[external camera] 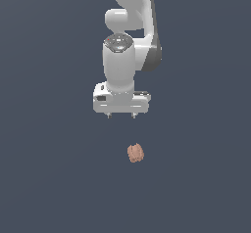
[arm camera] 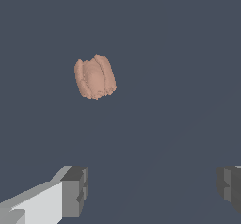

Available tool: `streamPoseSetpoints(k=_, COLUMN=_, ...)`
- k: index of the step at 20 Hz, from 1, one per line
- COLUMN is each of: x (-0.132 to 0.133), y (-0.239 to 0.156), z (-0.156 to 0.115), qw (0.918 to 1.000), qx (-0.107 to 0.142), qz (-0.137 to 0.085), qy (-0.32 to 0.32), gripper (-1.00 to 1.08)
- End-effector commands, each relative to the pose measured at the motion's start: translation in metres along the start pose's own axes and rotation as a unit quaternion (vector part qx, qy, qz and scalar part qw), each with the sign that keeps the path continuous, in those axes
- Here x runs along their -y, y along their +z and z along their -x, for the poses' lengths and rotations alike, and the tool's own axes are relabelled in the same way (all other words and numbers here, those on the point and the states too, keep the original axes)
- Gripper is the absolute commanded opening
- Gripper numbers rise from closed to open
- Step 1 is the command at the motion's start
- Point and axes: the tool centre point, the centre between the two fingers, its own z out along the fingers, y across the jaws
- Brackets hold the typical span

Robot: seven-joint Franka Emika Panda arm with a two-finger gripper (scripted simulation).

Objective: Pick up the object and move it to a goal position.

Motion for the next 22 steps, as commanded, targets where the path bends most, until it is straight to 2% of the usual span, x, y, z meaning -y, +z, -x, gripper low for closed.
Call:
streamPoseSetpoints(k=1, x=0.000, y=0.000, z=0.000, qw=1.0000, qx=0.000, qz=0.000, qy=0.000, gripper=1.00)
streamPoseSetpoints(k=11, x=0.012, y=0.005, z=0.001, qw=1.0000, qx=0.001, qz=-0.004, qy=-0.008, gripper=1.00)
streamPoseSetpoints(k=22, x=0.013, y=0.007, z=-0.002, qw=1.0000, qx=0.002, qz=-0.005, qy=0.007, gripper=1.00)
